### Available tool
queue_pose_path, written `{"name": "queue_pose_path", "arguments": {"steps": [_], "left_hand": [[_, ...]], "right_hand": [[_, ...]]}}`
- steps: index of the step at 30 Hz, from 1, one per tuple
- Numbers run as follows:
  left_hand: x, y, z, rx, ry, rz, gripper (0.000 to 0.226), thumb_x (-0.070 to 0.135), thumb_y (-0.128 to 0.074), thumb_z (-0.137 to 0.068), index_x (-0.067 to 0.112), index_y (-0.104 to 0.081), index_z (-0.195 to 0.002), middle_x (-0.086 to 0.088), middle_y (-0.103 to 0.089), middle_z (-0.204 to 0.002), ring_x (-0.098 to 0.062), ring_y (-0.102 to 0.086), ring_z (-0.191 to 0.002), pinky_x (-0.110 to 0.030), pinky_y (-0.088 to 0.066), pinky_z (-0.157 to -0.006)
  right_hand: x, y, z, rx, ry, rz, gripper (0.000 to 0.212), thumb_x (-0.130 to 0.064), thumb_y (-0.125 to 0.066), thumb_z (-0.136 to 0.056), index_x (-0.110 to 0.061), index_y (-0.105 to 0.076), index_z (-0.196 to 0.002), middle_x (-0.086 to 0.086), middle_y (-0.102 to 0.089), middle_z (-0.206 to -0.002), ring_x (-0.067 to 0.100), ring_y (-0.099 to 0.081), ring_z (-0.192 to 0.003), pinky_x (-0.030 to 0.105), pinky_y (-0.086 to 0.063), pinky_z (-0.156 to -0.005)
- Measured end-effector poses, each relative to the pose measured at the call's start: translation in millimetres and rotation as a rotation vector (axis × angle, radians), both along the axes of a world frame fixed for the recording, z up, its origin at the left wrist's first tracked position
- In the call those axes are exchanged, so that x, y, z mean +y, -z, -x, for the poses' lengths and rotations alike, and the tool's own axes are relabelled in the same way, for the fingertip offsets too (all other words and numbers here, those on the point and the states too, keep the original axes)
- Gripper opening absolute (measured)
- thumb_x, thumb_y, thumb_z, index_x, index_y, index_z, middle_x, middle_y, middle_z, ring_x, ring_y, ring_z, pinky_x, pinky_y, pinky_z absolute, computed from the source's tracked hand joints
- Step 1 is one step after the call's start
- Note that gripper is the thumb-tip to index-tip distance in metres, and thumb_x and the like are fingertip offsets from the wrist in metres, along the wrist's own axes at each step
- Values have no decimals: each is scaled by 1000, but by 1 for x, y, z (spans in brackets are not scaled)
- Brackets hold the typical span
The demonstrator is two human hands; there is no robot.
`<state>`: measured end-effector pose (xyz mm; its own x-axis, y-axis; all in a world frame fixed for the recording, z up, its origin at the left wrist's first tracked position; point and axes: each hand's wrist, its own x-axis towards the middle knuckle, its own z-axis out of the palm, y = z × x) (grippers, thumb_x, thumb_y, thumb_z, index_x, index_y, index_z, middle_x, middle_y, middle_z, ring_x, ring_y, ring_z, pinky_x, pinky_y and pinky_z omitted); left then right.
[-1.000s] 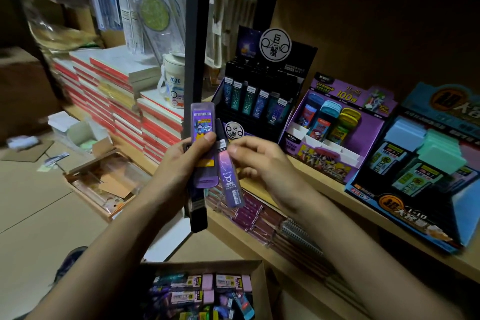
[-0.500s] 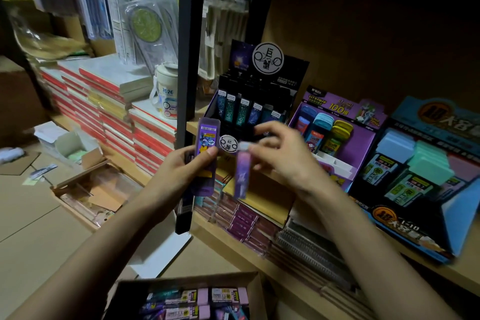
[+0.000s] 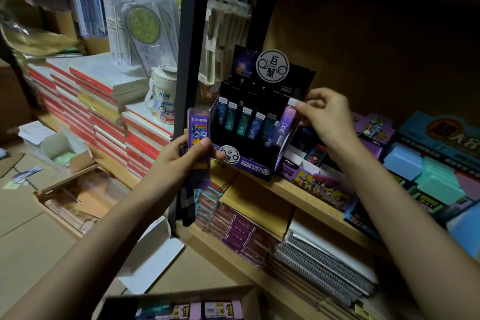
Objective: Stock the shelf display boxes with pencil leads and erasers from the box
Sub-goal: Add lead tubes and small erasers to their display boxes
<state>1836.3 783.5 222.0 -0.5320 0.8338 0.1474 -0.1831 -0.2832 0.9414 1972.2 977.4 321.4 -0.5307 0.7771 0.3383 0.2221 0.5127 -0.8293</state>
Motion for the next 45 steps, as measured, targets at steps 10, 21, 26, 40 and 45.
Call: {"name": "queue_pose_path", "arguments": {"steps": [10,21,26,40,45], "left_hand": [[19,-9,-25,164,-50,76,34,50,-68,-62,25,-68,-85,-6,-70,-79,-13,-65,-68,-21,-52,-59],[11,-1,-11,96,-94,135,41,47,-74,-57,15,-67,-82,-22,-66,-91,-28,-59,-77,-32,-47,-66],[5,0,-6,55,-127,147,29,40,-71,-60,19,-67,-81,6,-74,-78,-7,-69,-71,-32,-47,-69],[-7,5,-8,15,-131,131,33,35,-70,-61,17,-64,-89,5,-74,-79,-9,-70,-74,-29,-49,-69],[-4,5,-14,24,-124,146,36,40,-70,-58,19,-64,-86,5,-74,-81,-10,-70,-75,-32,-50,-74]], "right_hand": [[-57,31,2,75,-329,510,12,2,-63,-84,-9,-58,-80,-1,-67,-60,9,-65,-56,16,-50,-50],[4,3,5,-399,101,-569,27,-22,-64,-88,-8,-60,-111,8,-59,-109,20,-56,-97,31,-46,-86],[17,15,19,-470,8,-522,25,-15,-66,-86,-13,-59,-109,6,-60,-107,21,-55,-94,22,-39,-75],[18,20,35,-342,-12,-412,18,-6,-67,-83,-13,-58,-96,1,-59,-88,11,-51,-75,17,-34,-60],[13,24,32,-389,6,-569,21,-10,-65,-86,-12,-59,-106,7,-58,-102,22,-57,-87,27,-46,-72]]}}
